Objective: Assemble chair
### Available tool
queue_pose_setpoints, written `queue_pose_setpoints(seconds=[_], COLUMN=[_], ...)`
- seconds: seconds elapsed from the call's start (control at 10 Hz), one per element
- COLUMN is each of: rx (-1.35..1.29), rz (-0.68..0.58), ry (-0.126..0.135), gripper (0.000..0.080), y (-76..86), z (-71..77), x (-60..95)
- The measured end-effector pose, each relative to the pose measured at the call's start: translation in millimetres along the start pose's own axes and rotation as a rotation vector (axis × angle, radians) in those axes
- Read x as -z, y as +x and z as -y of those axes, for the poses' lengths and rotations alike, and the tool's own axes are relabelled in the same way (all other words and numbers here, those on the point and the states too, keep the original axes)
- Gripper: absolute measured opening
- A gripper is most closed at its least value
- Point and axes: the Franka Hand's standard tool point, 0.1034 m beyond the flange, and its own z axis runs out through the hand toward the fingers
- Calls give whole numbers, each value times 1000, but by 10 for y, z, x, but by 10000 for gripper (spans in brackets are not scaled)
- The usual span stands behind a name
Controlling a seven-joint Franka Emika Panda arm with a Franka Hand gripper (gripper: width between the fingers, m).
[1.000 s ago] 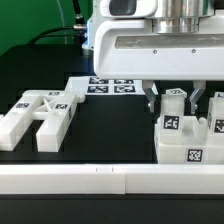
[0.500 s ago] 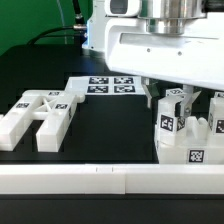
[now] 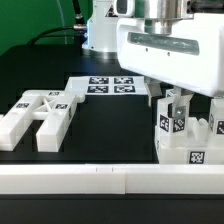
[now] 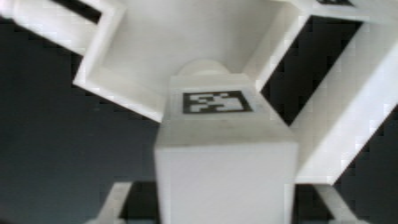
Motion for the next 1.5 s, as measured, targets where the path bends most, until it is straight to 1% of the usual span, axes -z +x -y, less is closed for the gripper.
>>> queue_pose_setpoints(seconds=[0.1,0.2,0.3,0.4,0.5,0.8,1.3,1.5], rx=[21,53,98,189,286,588,931,1059], rz=[0,0,0,-1,-1,-5,-8,-11], ry=[0,1,1,2,3,5,0,-7], gripper=[291,475,475,615,640,648,649,649], y=[-1,-2,-9,-8,-17,-28,-42,-63], z=[1,2,6,8,11,11,16,24], x=[0,0,2,4,3,-5,-6,-7])
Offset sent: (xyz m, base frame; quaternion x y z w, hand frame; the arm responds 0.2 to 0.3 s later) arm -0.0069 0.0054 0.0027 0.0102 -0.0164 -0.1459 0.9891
